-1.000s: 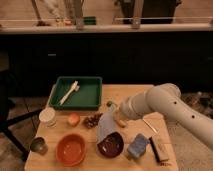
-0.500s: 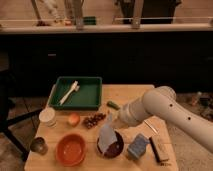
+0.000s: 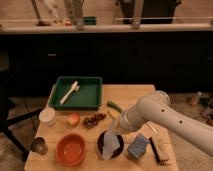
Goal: Wipe purple bowl with towel
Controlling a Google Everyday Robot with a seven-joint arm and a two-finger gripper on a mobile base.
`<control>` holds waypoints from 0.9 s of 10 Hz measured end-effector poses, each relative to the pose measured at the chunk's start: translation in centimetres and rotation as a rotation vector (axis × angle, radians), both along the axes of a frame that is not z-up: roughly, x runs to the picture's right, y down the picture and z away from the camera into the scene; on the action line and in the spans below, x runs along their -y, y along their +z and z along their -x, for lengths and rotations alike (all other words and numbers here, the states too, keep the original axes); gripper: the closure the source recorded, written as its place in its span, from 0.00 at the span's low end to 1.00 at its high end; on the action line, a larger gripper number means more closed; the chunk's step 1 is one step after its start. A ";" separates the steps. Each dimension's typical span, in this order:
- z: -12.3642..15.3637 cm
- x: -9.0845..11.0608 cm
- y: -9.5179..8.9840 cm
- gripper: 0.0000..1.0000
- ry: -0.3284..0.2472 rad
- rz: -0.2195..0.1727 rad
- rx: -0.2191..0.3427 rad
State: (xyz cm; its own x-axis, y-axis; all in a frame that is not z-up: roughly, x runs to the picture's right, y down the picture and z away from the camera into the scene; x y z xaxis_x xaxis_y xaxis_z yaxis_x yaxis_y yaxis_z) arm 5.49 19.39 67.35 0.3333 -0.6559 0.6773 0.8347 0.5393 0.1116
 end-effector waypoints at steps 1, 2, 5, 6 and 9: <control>0.1 -0.4 0.5 1.00 -0.028 0.000 -0.011; 0.0 -0.7 0.8 1.00 -0.043 0.002 -0.019; 0.4 -2.0 1.5 1.00 -0.094 0.023 -0.023; 0.6 -2.3 1.6 1.00 -0.105 0.031 -0.020; 1.4 -3.8 2.0 1.00 -0.133 0.073 -0.004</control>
State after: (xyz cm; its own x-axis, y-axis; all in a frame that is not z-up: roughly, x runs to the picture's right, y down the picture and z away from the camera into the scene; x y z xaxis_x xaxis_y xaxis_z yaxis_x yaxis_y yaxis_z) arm 4.13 23.23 69.38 0.2498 -0.6435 0.7235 0.8995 0.4308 0.0726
